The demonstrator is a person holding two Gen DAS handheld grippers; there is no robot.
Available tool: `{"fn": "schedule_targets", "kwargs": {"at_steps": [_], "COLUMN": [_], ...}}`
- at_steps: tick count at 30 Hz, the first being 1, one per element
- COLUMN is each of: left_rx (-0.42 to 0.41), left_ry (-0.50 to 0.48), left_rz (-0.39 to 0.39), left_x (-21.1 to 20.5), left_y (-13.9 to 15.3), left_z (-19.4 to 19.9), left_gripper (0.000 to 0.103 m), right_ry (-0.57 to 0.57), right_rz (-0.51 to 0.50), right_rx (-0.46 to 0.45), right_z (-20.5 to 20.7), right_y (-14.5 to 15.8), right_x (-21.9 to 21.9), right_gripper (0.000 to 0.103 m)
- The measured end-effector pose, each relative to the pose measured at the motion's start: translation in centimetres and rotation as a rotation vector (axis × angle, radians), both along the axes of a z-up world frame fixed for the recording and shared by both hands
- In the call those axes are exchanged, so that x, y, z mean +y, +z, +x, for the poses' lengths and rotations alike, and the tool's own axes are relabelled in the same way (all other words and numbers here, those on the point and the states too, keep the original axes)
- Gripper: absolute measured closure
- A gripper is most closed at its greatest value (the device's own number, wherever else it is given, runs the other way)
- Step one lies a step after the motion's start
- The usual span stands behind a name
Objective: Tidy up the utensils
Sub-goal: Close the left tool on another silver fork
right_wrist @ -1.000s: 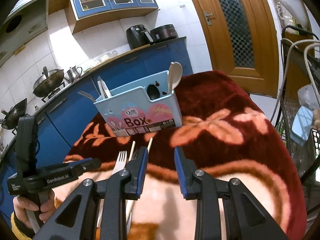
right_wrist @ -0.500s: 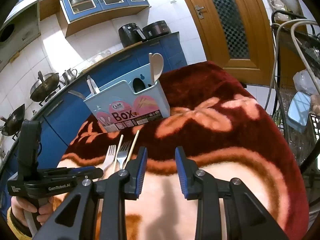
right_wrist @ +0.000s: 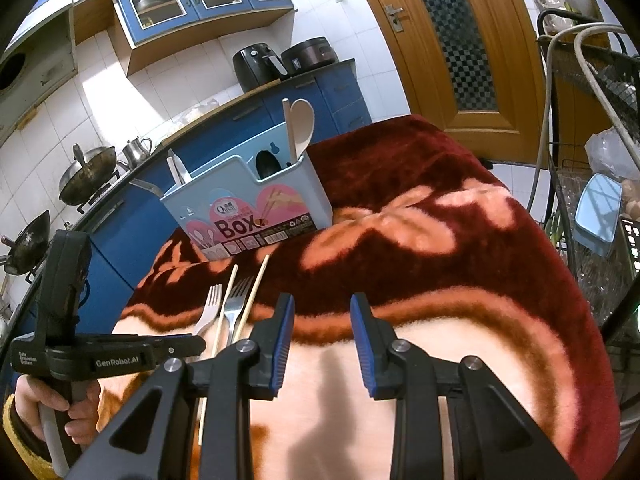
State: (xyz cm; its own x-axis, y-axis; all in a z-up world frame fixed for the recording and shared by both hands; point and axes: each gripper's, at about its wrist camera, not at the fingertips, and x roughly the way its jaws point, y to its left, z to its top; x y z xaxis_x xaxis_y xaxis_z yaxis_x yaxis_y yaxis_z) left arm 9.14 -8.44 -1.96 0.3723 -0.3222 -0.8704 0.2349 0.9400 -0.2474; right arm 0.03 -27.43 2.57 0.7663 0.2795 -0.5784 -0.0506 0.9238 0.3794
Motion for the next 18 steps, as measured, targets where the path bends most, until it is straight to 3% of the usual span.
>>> {"fn": "schedule_targets", "kwargs": {"at_steps": [8, 18], "left_rx": [-0.063, -0.230], "left_ry": [0.049, 0.120], "left_rz": [-0.119, -0.126], "left_x": [2.6, 5.8], "left_y": [0.2, 2.2], "left_z": [-0.7, -1.3], "left_gripper": [0.097, 0.097], "right_ry": [0.044, 0.165], "right_rz": [-0.033, -0.057], "right_rx": [0.048, 0.168], "right_z": [1.0, 3.3], "right_y": [0.0, -0.5], "right_x": [1.4, 4.9], "right_gripper": [0.071, 0.071]}}
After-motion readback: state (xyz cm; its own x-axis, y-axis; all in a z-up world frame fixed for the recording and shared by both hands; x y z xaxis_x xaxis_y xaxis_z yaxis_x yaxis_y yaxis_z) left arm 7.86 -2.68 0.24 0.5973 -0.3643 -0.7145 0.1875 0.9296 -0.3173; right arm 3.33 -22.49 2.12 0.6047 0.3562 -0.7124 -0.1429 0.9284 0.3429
